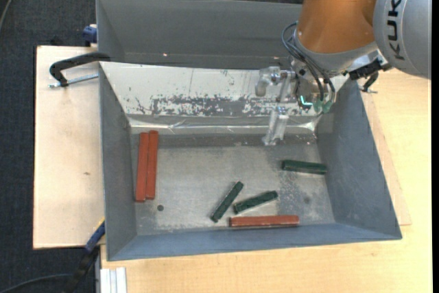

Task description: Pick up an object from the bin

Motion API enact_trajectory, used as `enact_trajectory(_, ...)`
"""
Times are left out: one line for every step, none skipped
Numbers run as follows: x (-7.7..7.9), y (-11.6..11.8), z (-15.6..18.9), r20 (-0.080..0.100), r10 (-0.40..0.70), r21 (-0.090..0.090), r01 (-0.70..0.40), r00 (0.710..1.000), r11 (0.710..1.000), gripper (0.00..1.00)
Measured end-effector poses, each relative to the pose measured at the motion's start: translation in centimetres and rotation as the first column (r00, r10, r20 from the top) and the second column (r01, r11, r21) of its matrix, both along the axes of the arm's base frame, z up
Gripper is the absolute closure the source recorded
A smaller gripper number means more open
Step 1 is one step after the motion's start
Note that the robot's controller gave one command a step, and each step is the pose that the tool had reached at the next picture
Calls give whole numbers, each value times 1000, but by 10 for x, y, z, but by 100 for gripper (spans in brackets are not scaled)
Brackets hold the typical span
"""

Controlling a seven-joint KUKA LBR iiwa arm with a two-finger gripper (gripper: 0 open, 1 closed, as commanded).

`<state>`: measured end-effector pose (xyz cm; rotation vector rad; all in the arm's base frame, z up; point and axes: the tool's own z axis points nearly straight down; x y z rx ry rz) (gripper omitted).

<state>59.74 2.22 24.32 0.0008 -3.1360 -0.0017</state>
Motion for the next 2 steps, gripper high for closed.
enact_trajectory(-13,66,-177,-1,95,1,-95,995,995,0)
enact_trajectory(-90,0,-142,3,377,-2,-377,926,926,0)
